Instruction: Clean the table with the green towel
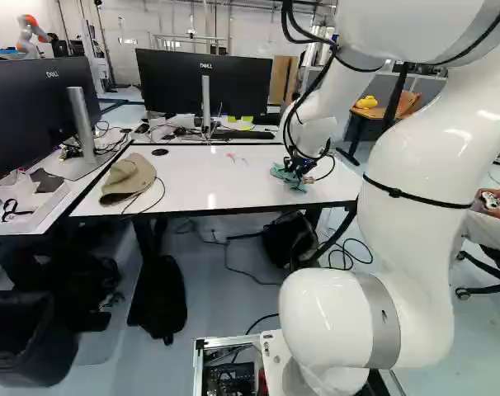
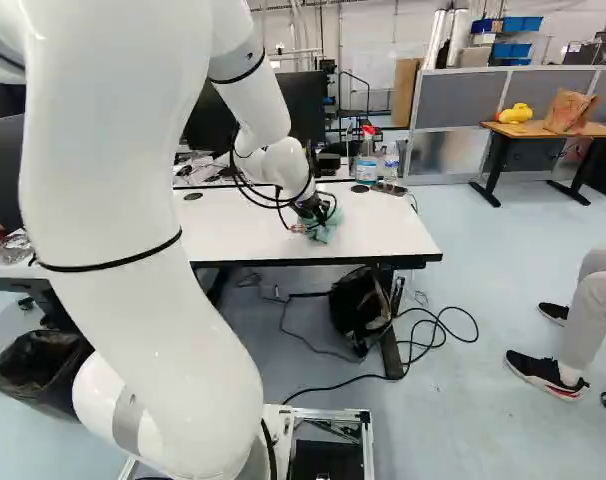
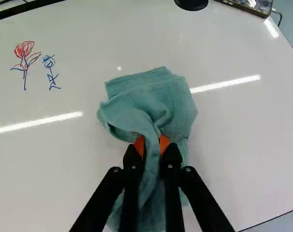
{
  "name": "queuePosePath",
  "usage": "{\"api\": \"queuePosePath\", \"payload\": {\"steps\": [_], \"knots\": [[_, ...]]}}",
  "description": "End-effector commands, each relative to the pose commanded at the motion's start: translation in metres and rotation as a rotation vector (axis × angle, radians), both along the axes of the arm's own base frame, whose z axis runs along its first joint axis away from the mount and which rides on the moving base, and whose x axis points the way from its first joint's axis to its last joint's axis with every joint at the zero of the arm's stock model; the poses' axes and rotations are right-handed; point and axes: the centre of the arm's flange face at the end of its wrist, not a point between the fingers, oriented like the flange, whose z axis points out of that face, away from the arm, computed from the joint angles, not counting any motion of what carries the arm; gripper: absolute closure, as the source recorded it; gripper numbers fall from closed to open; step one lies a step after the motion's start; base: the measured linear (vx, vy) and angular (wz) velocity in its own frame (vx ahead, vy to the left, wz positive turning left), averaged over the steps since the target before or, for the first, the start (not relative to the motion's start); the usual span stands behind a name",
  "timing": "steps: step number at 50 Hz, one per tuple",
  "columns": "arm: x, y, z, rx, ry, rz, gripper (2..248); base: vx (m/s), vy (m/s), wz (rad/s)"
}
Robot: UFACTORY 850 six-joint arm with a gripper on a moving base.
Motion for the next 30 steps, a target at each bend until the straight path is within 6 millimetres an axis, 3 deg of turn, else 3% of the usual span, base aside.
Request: {"api": "queuePosePath", "payload": {"steps": [13,30], "knots": [[0.006,-0.002,0.0,0.0,-0.002,-0.001,195,0.0,0.0,0.0],[0.036,-0.007,-0.001,-0.003,-0.015,0.001,195,0.0,0.0,0.0]]}}
